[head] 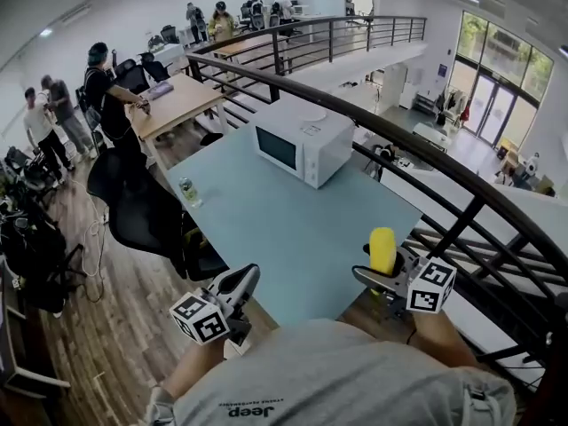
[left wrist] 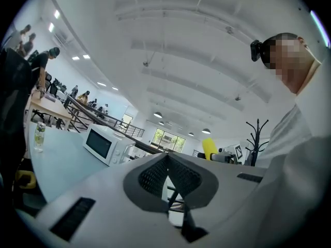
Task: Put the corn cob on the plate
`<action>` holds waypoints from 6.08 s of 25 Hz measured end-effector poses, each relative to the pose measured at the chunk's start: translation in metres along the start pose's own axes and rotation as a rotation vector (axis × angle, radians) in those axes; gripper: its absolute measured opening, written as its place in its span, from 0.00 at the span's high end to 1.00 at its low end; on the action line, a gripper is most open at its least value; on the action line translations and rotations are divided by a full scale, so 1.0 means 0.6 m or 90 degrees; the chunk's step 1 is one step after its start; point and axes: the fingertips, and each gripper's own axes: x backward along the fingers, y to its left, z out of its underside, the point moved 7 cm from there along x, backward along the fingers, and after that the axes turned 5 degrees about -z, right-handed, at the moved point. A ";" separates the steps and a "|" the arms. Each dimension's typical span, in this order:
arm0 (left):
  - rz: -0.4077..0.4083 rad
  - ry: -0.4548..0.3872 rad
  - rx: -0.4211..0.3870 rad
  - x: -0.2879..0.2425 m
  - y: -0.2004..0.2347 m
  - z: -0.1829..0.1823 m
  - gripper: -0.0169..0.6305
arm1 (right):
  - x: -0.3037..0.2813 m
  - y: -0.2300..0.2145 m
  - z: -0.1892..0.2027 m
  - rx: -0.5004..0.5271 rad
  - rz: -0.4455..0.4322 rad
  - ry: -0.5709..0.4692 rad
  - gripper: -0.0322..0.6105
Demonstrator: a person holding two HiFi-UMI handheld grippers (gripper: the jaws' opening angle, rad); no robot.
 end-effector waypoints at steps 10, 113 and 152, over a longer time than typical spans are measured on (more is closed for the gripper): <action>-0.087 -0.001 -0.007 -0.105 -0.016 -0.012 0.95 | 0.013 -0.156 -0.022 -0.012 -0.080 -0.007 0.53; -0.008 0.084 -0.140 -0.880 0.678 -0.229 0.95 | -0.590 -1.097 -0.211 0.053 0.159 0.236 0.53; 0.021 0.088 -0.164 -0.931 0.686 -0.214 0.95 | -0.673 -1.146 -0.176 0.117 0.171 0.292 0.52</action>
